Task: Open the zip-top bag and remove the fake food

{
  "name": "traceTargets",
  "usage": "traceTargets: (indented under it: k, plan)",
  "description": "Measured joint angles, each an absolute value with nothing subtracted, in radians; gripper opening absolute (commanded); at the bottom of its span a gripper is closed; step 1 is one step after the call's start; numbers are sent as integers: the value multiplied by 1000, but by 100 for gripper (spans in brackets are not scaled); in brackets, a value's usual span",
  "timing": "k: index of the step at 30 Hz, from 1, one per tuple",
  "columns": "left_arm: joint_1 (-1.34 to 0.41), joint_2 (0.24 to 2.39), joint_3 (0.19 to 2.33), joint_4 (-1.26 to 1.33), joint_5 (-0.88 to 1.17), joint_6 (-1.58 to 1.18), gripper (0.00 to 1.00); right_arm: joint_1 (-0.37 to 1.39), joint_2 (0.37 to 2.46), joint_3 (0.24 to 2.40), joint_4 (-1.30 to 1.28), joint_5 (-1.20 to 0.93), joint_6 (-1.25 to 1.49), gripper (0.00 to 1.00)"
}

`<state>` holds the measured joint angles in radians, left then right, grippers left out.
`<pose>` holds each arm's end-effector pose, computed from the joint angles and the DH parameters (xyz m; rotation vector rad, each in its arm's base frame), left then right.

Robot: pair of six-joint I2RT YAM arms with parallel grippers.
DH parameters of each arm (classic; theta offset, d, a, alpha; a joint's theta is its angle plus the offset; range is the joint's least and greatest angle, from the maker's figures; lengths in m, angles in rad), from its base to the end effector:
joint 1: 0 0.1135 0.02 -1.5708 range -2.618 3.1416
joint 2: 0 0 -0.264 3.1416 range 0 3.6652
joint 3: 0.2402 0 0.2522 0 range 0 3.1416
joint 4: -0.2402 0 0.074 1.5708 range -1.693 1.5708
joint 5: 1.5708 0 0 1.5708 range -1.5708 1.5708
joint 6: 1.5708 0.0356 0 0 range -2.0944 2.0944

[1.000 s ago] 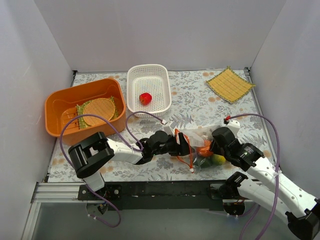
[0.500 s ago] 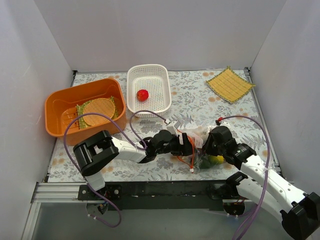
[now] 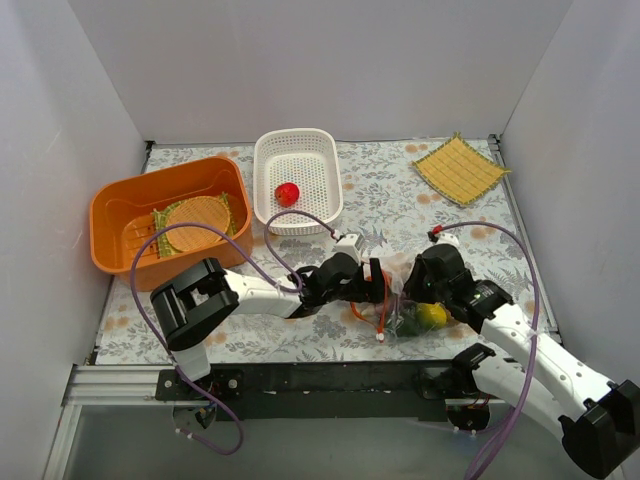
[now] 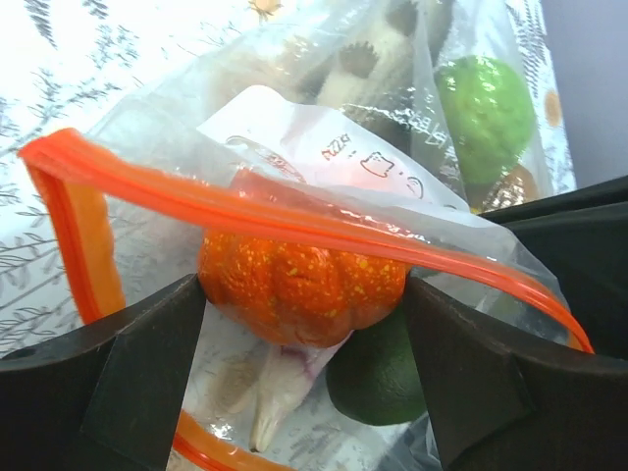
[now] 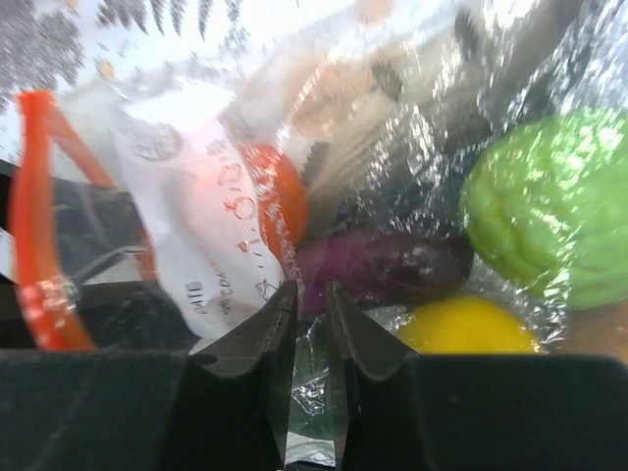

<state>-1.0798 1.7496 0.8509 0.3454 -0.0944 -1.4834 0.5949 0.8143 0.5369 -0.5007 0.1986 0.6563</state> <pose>0.1725 -0.3155 0.1615 -0.5582 2.4044 -1.2858 0.1434 0.0885 0.2197 0.1709 2.3566 0.3879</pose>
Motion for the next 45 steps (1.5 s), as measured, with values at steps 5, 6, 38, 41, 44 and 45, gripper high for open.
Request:
traceTargets:
  k: [5, 6, 38, 41, 44, 45]
  plan:
    - [-1082, 1763, 876, 307, -158, -1446, 83, 595, 835, 614, -497, 236, 629, 27]
    - [-1082, 1772, 884, 306, -167, -1439, 83, 595, 853, 626, -493, 239, 624, 27]
    - [-1076, 1853, 946, 334, -286, -1225, 45, 479, 1214, 655, -229, 139, 520, 38]
    - [-1078, 1785, 905, 321, -264, -1235, 44, 455, 1194, 651, -229, 130, 521, 39]
    - [-1080, 1713, 870, 298, -242, -1249, 43, 440, 1184, 650, -229, 131, 521, 40]
    - [-1081, 1691, 860, 291, -238, -1254, 43, 436, 1182, 649, -228, 131, 521, 40]
